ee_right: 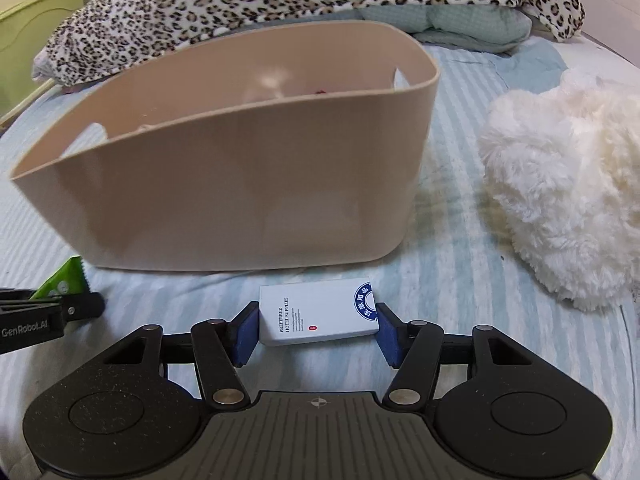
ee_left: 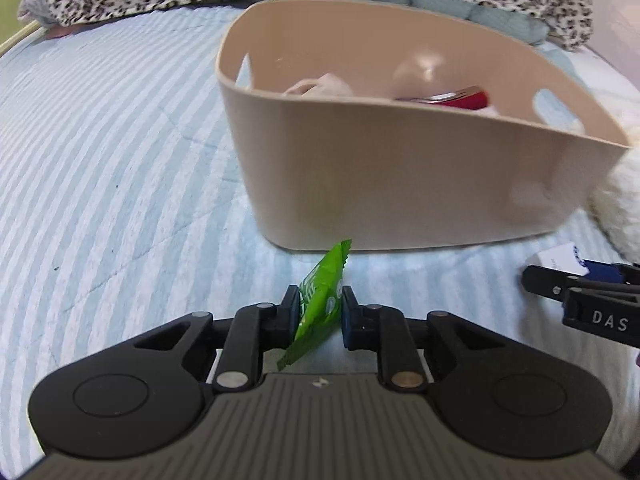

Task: Organize objects
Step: 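Lift both items over the basket and release them inside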

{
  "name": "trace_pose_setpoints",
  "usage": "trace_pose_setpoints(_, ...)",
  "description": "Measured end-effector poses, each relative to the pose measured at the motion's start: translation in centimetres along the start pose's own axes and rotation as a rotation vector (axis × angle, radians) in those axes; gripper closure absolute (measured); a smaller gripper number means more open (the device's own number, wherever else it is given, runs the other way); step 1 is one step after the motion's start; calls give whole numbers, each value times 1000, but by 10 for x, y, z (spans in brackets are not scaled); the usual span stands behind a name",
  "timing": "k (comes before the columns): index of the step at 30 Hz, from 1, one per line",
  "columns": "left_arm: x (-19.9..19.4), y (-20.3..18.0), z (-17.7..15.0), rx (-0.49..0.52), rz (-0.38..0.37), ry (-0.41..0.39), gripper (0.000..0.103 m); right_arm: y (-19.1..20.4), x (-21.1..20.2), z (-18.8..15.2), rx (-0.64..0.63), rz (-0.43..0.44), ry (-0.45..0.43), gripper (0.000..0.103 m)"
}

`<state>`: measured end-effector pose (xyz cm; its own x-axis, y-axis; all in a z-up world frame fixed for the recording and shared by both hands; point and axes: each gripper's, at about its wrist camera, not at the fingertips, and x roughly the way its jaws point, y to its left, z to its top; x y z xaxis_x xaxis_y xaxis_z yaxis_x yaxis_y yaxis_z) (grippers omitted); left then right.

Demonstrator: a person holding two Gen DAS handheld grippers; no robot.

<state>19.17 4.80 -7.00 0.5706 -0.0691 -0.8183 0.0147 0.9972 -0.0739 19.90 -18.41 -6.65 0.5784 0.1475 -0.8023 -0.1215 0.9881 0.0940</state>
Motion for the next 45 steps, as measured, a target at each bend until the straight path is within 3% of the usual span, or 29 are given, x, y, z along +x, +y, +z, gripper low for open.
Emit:
trace_pose_setpoints(6,-48,-10,2,95,-17,-80,82,-6,-42,-1,46,37,-83,46)
trace_pose_setpoints(11,-76,-21,17,106,-88,-149,82,-12,-71,-4,78,48,-158,46)
trace_pose_setpoints(18,-111,-35,38,159,-67,-270,82,-10,-113,18,65,51,-279,46)
trace_pose_setpoints(25,-104,-35,74,116,-5,-311,82,4,-129,61,-21,25,-368,46)
trace_pose_setpoints(34,-43,-43,115,80,74,-233,82,13,-83,104,-44,9,-314,46)
trace_pose_setpoints(41,9,-46,114,85,114,-92,82,18,-26,103,-35,0,-194,46)
trace_pose_setpoints(45,22,-42,109,71,112,-53,80,19,-6,94,-38,-16,-137,46)
